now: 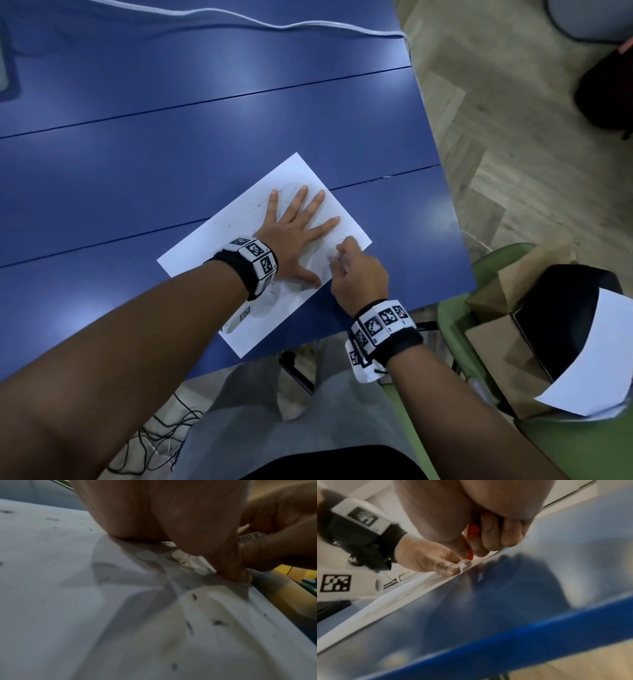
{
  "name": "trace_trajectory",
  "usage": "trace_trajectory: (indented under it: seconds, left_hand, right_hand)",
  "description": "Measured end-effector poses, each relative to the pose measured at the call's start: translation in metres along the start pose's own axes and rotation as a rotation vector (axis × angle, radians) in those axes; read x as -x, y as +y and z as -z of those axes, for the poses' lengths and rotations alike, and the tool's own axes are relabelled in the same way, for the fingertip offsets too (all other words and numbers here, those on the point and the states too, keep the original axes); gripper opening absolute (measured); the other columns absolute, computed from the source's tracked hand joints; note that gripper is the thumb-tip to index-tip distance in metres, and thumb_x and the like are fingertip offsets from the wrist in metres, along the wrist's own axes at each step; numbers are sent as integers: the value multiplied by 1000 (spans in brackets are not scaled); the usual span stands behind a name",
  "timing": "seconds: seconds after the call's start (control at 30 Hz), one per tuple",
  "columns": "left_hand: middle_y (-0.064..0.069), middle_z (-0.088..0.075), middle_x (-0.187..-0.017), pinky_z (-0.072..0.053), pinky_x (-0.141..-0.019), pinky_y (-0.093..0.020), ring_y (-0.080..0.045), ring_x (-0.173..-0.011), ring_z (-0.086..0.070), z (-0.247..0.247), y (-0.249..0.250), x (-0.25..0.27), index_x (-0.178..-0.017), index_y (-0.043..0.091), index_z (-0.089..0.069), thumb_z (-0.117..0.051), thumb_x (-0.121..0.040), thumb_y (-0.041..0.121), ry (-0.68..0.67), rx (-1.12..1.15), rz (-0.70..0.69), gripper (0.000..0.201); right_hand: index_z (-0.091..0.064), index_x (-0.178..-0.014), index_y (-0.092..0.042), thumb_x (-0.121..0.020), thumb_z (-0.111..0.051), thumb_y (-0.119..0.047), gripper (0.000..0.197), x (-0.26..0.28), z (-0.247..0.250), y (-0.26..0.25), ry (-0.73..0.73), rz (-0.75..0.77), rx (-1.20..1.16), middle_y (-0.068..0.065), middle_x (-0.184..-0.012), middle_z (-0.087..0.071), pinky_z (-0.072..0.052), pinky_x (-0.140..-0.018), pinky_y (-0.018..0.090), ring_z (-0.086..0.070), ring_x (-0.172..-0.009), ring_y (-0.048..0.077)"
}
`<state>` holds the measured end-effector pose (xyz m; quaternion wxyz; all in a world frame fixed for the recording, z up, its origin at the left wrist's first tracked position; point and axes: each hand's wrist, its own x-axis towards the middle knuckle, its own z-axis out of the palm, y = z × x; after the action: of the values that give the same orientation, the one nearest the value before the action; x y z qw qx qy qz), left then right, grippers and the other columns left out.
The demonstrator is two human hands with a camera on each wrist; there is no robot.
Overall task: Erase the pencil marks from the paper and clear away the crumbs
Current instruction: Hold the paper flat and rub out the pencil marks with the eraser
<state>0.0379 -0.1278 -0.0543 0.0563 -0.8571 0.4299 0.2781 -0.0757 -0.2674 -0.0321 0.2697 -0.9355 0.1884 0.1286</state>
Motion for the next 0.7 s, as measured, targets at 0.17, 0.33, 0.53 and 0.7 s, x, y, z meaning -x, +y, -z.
trace_trajectory:
  seconds: [0.17, 0.33, 0.53, 0.7]
  left_hand:
    - [-8, 39, -159, 14, -112, -73, -37, -147, 34, 1, 1, -1, -156, 40, 17, -51, -69, 91, 3, 2, -2, 122]
    - [-10, 40, -159, 11, -113, -74, -38, -147, 34, 2, 1, 0, -156, 39, 18, -53, -68, 90, 1, -15, 1, 124]
    - [-9, 40, -159, 10, -112, -75, -38, -147, 34, -1, 1, -2, -156, 39, 19, -54, -67, 91, 7, -9, 1, 126]
    - [-9, 40, -159, 11, -112, -74, -38, -147, 34, -1, 0, -1, -156, 39, 18, -54, -66, 91, 1, -10, 2, 126]
  right_hand:
    - [-46, -99, -19, -96, -49, -32, 14, -5, -2, 3, 3, 46, 95, -3, -69, -56, -40, -56, 32, -56, -66, 29]
    - [-52, -105, -16, -96, -51, -30, 16, -5, 1, 1, 56, -18, 32, -2, -75, -60, -44, -60, 34, -58, -72, 30]
    - [-48, -101, -18, -95, -50, -30, 13, -14, 7, 12, 31, 2, 141, -3, -68, -50, -36, -56, 32, -53, -67, 31]
    - [-51, -105, -16, -94, -50, -27, 16, -9, 4, 3, 38, -42, 70, 3, -72, -54, -40, -58, 34, -50, -67, 31]
